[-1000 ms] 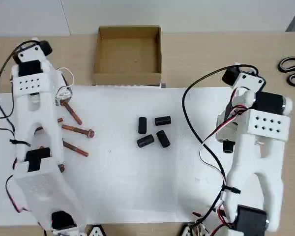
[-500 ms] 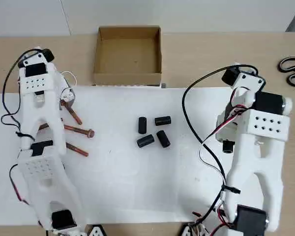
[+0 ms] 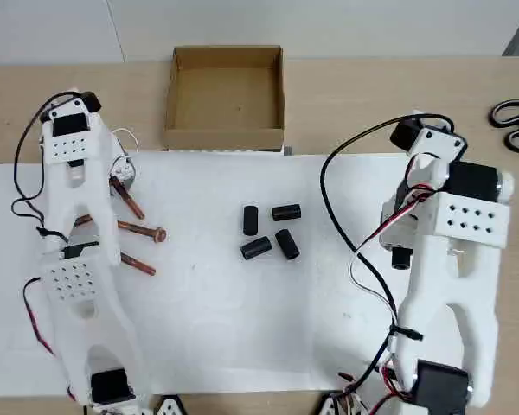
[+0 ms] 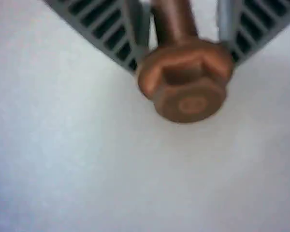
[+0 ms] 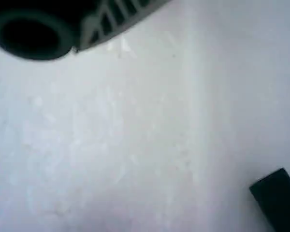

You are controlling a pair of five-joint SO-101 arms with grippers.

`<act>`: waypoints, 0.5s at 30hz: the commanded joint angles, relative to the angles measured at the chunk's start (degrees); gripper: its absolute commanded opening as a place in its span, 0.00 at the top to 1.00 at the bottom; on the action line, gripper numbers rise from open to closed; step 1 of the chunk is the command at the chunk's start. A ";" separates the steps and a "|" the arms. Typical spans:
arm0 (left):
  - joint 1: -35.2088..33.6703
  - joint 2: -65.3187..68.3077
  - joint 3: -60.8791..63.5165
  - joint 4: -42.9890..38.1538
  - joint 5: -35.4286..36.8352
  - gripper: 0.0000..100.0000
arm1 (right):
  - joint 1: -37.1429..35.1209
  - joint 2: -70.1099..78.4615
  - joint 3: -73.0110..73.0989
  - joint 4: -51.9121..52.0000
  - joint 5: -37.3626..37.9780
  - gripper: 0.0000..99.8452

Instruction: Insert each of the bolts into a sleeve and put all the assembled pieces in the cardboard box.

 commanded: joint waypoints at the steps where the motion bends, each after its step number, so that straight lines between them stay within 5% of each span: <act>1: 1.05 0.97 -2.07 -0.09 0.35 0.91 | 0.22 -2.07 -0.26 0.22 0.18 1.00; 4: 2.37 1.05 -3.38 2.02 0.35 0.99 | 0.22 -2.07 -0.26 0.22 0.18 1.00; 15: 5.10 0.62 -24.13 13.19 0.44 1.00 | -0.13 -2.68 -0.70 0.31 0.09 1.00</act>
